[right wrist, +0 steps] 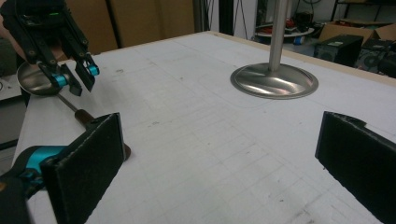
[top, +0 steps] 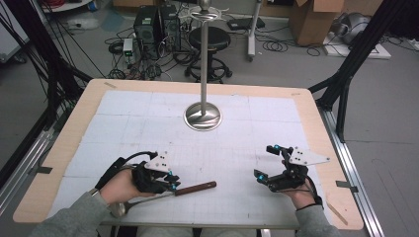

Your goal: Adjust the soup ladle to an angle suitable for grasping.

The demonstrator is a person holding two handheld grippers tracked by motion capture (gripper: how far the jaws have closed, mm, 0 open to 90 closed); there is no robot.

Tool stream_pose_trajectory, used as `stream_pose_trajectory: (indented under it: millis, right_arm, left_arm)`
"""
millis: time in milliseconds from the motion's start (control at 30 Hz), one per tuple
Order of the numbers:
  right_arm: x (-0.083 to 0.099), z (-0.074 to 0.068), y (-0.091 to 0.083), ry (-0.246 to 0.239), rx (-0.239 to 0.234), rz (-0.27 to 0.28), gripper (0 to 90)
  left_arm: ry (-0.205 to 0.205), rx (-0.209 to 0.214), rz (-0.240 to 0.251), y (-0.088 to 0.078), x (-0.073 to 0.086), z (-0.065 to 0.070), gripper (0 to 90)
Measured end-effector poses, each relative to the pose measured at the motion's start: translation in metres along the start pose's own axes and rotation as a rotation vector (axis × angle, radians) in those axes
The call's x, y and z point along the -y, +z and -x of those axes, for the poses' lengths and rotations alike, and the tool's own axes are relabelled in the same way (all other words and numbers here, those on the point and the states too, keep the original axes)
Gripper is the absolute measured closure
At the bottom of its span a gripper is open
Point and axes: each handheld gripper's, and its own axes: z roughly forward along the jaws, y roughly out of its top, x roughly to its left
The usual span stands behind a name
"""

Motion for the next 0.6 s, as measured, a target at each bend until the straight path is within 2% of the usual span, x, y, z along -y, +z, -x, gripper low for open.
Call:
stream_pose_trajectory:
  millis: [167,233,267,300,367,433,467,500,600]
  right_arm:
    - [0.000,0.000,0.000,0.003,-0.002,0.002,0.4]
    - [0.000,0.000,0.000,-0.001,-0.001,0.002,0.4]
    - [0.000,0.000,0.000,0.001,-0.002,0.000,0.4]
    - [0.000,0.000,0.001,0.004,-0.003,0.002,0.4]
    - [0.000,0.000,0.001,0.002,-0.007,-0.004,0.4]
    - [0.000,0.000,0.001,0.006,-0.009,-0.006,0.4]
    - [0.000,0.000,0.001,0.007,-0.008,-0.006,0.4]
    - [0.001,0.000,0.001,0.010,-0.007,-0.007,0.4]
    - [0.001,0.000,0.001,0.010,-0.005,-0.008,0.4]
  left_arm:
    - [-0.047,0.011,-0.011,-0.003,0.004,0.000,54.0]
    - [-0.034,0.019,-0.016,-0.005,0.005,0.001,50.1]
    - [-0.013,0.023,-0.016,-0.006,0.006,0.001,46.9]
    - [-0.001,0.034,-0.019,-0.006,0.007,0.002,42.0]
    - [0.010,0.086,-0.023,-0.006,0.007,0.005,31.4]
    - [0.044,0.099,-0.028,-0.007,0.008,0.010,19.5]
    - [0.042,0.103,-0.036,-0.008,0.008,0.013,17.4]
    - [0.057,0.114,-0.040,-0.008,0.008,0.015,17.4]
    - [0.081,0.097,-0.082,-0.009,0.009,0.017,17.2]
